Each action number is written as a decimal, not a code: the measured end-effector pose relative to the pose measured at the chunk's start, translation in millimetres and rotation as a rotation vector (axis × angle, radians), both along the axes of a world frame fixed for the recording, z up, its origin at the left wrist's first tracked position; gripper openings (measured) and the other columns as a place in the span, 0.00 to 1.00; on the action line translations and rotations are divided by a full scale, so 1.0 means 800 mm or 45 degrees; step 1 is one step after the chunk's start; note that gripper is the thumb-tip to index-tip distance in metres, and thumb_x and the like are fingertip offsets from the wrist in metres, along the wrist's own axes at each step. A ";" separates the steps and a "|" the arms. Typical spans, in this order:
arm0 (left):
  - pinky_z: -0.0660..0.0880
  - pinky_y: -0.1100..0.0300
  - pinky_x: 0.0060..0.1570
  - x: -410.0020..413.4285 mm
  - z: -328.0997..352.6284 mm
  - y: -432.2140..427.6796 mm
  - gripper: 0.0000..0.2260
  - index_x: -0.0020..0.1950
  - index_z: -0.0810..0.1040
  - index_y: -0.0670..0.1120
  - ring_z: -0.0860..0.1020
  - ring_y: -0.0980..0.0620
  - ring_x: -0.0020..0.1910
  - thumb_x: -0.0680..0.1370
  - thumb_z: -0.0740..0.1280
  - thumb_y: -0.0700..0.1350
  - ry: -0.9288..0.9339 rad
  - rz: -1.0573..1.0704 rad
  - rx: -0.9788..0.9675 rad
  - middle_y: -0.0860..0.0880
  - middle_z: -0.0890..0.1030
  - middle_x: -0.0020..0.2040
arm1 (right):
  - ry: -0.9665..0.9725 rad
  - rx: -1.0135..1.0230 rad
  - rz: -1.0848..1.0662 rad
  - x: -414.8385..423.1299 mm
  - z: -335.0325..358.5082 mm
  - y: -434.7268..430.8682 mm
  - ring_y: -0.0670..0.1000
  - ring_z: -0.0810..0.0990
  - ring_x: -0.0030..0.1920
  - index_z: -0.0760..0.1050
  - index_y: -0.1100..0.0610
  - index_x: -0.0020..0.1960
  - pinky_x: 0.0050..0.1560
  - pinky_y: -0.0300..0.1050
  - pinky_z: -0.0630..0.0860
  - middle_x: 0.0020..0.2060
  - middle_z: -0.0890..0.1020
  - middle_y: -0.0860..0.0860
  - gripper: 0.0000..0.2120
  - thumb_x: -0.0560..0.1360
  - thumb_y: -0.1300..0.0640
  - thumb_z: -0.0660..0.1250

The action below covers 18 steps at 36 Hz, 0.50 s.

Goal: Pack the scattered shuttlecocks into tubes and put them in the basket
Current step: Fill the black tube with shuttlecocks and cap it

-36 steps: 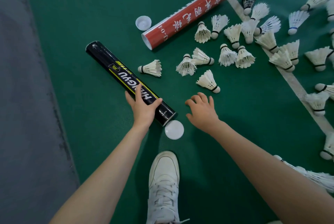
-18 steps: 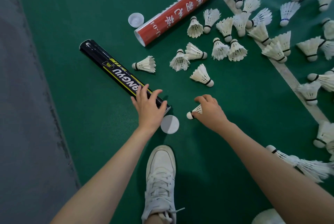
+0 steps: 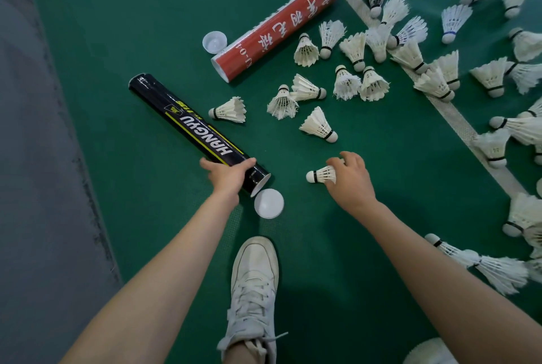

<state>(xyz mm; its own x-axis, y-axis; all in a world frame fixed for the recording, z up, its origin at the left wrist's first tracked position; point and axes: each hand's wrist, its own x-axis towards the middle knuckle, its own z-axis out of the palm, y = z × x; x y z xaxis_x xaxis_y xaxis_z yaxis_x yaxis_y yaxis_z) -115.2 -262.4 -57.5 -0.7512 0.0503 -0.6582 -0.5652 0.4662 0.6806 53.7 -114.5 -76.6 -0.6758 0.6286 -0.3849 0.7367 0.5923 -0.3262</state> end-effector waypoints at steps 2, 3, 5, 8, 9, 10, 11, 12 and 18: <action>0.71 0.56 0.59 -0.006 0.002 0.002 0.36 0.66 0.57 0.42 0.74 0.48 0.54 0.67 0.77 0.39 -0.122 0.047 0.075 0.45 0.73 0.60 | 0.082 -0.002 -0.029 -0.001 0.000 -0.002 0.58 0.54 0.74 0.66 0.59 0.70 0.73 0.54 0.57 0.72 0.62 0.59 0.23 0.76 0.59 0.64; 0.73 0.52 0.60 -0.007 0.002 0.004 0.34 0.63 0.59 0.43 0.76 0.47 0.55 0.66 0.77 0.39 -0.135 0.088 0.116 0.45 0.75 0.59 | 0.188 0.008 -0.045 -0.003 0.001 -0.004 0.58 0.54 0.74 0.67 0.60 0.70 0.73 0.53 0.56 0.71 0.63 0.59 0.23 0.76 0.60 0.64; 0.74 0.48 0.60 -0.004 0.006 0.011 0.33 0.63 0.61 0.43 0.78 0.46 0.55 0.66 0.77 0.37 -0.149 0.152 0.212 0.44 0.77 0.57 | 0.443 0.003 -0.081 -0.011 0.009 -0.011 0.57 0.59 0.72 0.69 0.61 0.68 0.71 0.48 0.58 0.68 0.67 0.57 0.20 0.77 0.60 0.64; 0.75 0.55 0.57 0.019 0.017 0.023 0.38 0.69 0.58 0.45 0.77 0.51 0.53 0.67 0.75 0.33 -0.097 0.101 0.334 0.48 0.77 0.55 | 0.614 -0.282 -0.198 -0.033 0.030 -0.021 0.51 0.68 0.66 0.72 0.57 0.65 0.67 0.43 0.64 0.63 0.73 0.52 0.15 0.79 0.55 0.62; 0.75 0.61 0.52 0.029 0.021 0.027 0.39 0.71 0.56 0.46 0.77 0.55 0.51 0.67 0.75 0.32 -0.048 0.054 0.366 0.50 0.77 0.55 | 0.616 -0.419 -0.241 -0.040 0.038 -0.023 0.49 0.69 0.65 0.71 0.56 0.66 0.67 0.43 0.65 0.63 0.73 0.50 0.15 0.80 0.53 0.61; 0.73 0.67 0.47 0.039 0.025 0.030 0.40 0.72 0.54 0.47 0.77 0.59 0.48 0.68 0.74 0.31 0.012 -0.010 0.381 0.53 0.76 0.53 | 0.624 -0.540 -0.278 -0.047 0.045 -0.023 0.47 0.70 0.65 0.70 0.54 0.67 0.67 0.43 0.66 0.64 0.73 0.49 0.16 0.81 0.51 0.59; 0.72 0.69 0.45 0.047 0.028 0.032 0.41 0.72 0.54 0.47 0.76 0.62 0.47 0.68 0.74 0.31 0.077 -0.079 0.389 0.55 0.76 0.52 | 0.642 -0.642 -0.309 -0.052 0.052 -0.023 0.46 0.70 0.65 0.69 0.54 0.68 0.66 0.43 0.66 0.65 0.73 0.49 0.17 0.81 0.50 0.59; 0.71 0.68 0.47 0.054 0.029 0.033 0.42 0.73 0.53 0.47 0.75 0.64 0.47 0.67 0.74 0.31 0.129 -0.147 0.395 0.56 0.75 0.51 | 0.665 -0.731 -0.339 -0.057 0.059 -0.021 0.46 0.71 0.64 0.67 0.53 0.70 0.65 0.42 0.67 0.65 0.72 0.48 0.19 0.81 0.49 0.58; 0.72 0.54 0.57 0.065 0.033 0.042 0.44 0.71 0.56 0.55 0.75 0.51 0.58 0.64 0.74 0.32 0.265 -0.647 0.320 0.54 0.75 0.58 | 0.785 -1.078 -0.564 -0.078 0.082 0.020 0.47 0.72 0.65 0.60 0.51 0.74 0.67 0.50 0.68 0.66 0.71 0.47 0.28 0.78 0.45 0.63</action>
<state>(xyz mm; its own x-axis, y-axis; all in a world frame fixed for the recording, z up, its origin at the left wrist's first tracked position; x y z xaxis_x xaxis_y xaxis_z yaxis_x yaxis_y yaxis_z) -63.4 -229.2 -31.4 -0.7041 0.5714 -0.4217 -0.1573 0.4536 0.8772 -8.3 -98.9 -11.0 -0.6802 0.5556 -0.4782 0.4016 -0.2633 -0.8772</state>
